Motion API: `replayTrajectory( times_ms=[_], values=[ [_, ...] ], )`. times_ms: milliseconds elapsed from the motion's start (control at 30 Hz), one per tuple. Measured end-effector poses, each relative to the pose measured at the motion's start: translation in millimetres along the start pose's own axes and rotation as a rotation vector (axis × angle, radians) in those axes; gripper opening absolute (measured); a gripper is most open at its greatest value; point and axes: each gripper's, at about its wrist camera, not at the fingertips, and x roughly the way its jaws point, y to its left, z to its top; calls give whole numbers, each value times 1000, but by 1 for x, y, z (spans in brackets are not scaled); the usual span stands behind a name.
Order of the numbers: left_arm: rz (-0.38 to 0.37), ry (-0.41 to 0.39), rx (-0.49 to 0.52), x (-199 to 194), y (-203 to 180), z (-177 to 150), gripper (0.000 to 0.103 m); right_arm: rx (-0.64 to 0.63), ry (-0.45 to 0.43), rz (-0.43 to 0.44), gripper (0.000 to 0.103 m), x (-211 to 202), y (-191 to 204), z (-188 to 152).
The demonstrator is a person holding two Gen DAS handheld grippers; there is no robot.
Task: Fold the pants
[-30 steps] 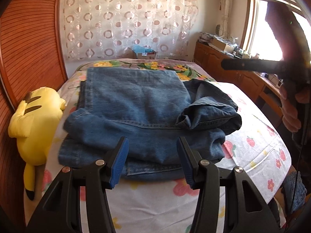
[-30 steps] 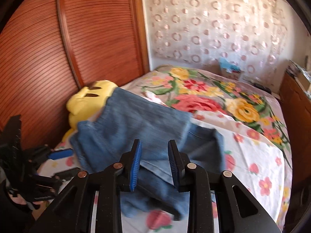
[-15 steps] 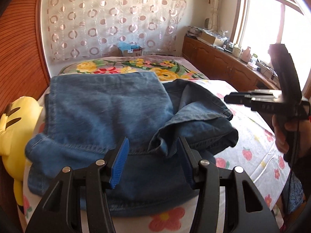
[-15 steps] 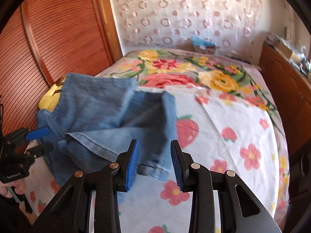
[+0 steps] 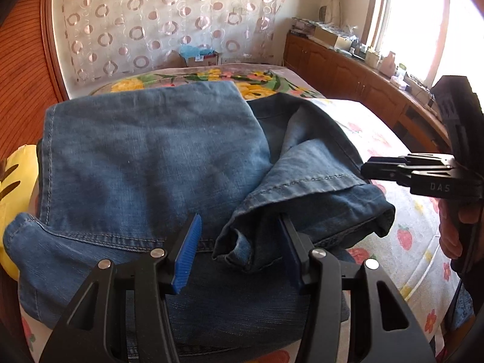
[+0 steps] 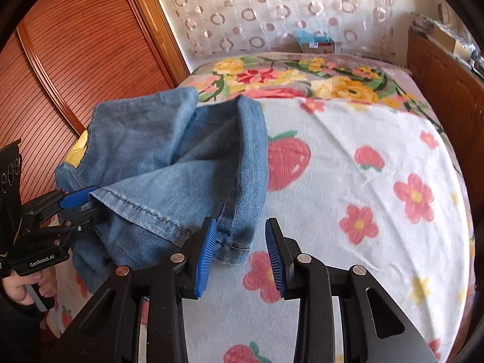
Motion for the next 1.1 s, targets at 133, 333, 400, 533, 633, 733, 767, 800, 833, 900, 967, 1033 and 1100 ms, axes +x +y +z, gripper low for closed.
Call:
replayTrajectory(
  times_ms=[133,333,400,533,633,733,767,800,833,900,967,1033,1100],
  values=[
    [-30,-2,-15,0,2,-2,44,13,15,19,34,9,-6,3],
    [-53,-20,-32,-6,5,-1,13,-25,-10,23,4,6,-6,6],
    [-49,-29,-25,-10,6,-1,10,-35,-40,17,3,-2,-4,6],
    [-49,-58,0,-25,3,1,6,-56,-114,25,3,-23,3,16],
    [-55,-83,6,-38,1,3,6,-86,-160,17,2,-36,12,26],
    [-57,-122,10,-59,3,7,6,-120,-191,15,2,-45,22,38],
    [-59,-133,10,-66,3,8,6,-136,-201,15,2,-47,26,42],
    [-56,-147,12,-74,4,10,6,-152,-210,13,2,-49,31,48],
    [-54,-158,15,-80,6,11,6,-165,-218,12,2,-50,35,52],
    [-51,-182,17,-98,11,13,6,-189,-234,15,2,-55,47,58],
    [-40,-200,19,-112,16,13,6,-222,-253,23,2,-59,61,65],
    [-33,-211,15,-121,24,14,6,-259,-261,30,2,-60,75,70],
    [-24,-225,-1,-131,35,14,6,-286,-268,41,2,-60,87,76]
  ],
)
